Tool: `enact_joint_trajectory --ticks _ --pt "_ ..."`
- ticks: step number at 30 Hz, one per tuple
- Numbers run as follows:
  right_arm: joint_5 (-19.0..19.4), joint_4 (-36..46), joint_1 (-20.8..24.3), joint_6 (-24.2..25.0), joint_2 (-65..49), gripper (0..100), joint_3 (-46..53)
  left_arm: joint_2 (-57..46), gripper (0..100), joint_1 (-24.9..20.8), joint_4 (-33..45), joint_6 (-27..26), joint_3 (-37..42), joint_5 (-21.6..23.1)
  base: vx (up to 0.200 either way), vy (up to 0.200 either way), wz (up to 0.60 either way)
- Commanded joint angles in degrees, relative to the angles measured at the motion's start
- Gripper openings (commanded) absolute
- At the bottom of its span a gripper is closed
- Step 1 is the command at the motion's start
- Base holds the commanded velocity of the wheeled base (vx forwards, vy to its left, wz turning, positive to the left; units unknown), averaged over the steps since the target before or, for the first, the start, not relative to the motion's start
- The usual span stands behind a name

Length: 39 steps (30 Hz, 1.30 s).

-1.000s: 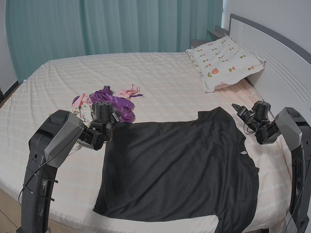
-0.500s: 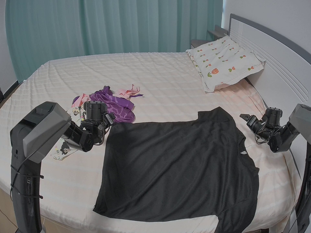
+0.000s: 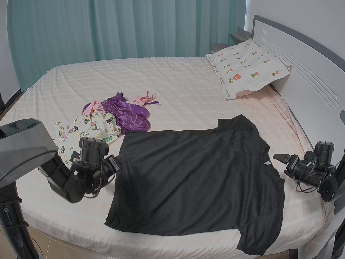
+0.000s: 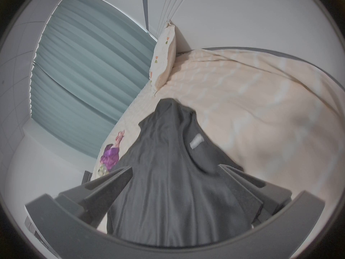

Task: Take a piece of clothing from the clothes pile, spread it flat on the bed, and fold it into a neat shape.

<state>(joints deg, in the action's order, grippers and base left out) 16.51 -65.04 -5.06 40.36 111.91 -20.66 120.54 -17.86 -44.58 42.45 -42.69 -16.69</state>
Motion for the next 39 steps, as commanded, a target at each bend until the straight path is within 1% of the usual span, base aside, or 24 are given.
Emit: enact_joint_trajectory --ticks 1,2,5,11,17,20,23,24,25,29,30,37,39 --pt "3.7 -5.5 0.4 -0.2 -7.6 100 15.2 -5.2 100 -6.4 -8.9 5.3 17.8 2.9 -0.2 0.0 0.0" --pt "4.1 -5.5 0.3 -0.1 -6.8 100 15.7 -5.2 100 -7.5 -10.9 6.5 19.7 3.3 -0.2 0.0 0.0" --pt "5.7 -5.6 0.1 -0.2 -5.5 100 16.4 -5.0 100 -8.2 -14.0 8.4 22.6 3.4 -0.2 0.0 0.0" --pt "6.1 -5.8 0.0 -0.4 -5.7 100 18.2 -3.3 100 -8.3 -14.6 9.9 26.3 3.2 0.0 0.0 0.0" --pt "6.2 -5.8 0.2 -0.5 -4.5 100 18.9 0.1 100 -8.2 -16.7 10.3 26.1 2.7 0.0 0.0 0.0" --pt "6.3 -5.8 0.6 -0.4 -4.5 100 19.2 3.5 100 -8.1 -20.3 10.2 26.0 1.9 0.0 0.0 0.0" --pt "6.3 -5.8 0.8 -0.4 -4.5 100 19.2 6.4 100 -8.1 -25.6 10.2 25.6 1.4 0.0 0.0 0.0" --pt "6.3 -5.8 0.8 -0.4 -4.5 100 19.2 6.4 100 -8.1 -25.6 10.2 25.6 1.4 0.0 0.0 0.0" --pt "6.3 -5.8 0.8 -0.4 -4.4 100 19.1 7.7 100 -8.1 -28.5 10.2 25.8 1.3 0.0 0.0 0.0" --pt "6.3 -5.8 0.8 -0.4 -4.2 100 19.2 7.6 100 -8.1 -29.9 10.2 26.6 1.4 0.0 0.0 0.0" --pt "6.3 -5.7 0.8 -0.4 -4.2 100 19.2 7.3 0 -8.1 -29.9 10.2 27.3 1.3 0.0 0.0 0.0" --pt "5.8 -5.7 0.6 -1.9 -2.6 100 19.3 3.7 0 -8.3 -29.9 9.9 29.6 1.3 0.0 0.0 0.0" --pt "5.6 -5.7 0.6 -4.4 -0.3 100 19.9 2.0 0 -8.2 -29.7 9.9 30.7 1.2 0.0 0.0 0.0"
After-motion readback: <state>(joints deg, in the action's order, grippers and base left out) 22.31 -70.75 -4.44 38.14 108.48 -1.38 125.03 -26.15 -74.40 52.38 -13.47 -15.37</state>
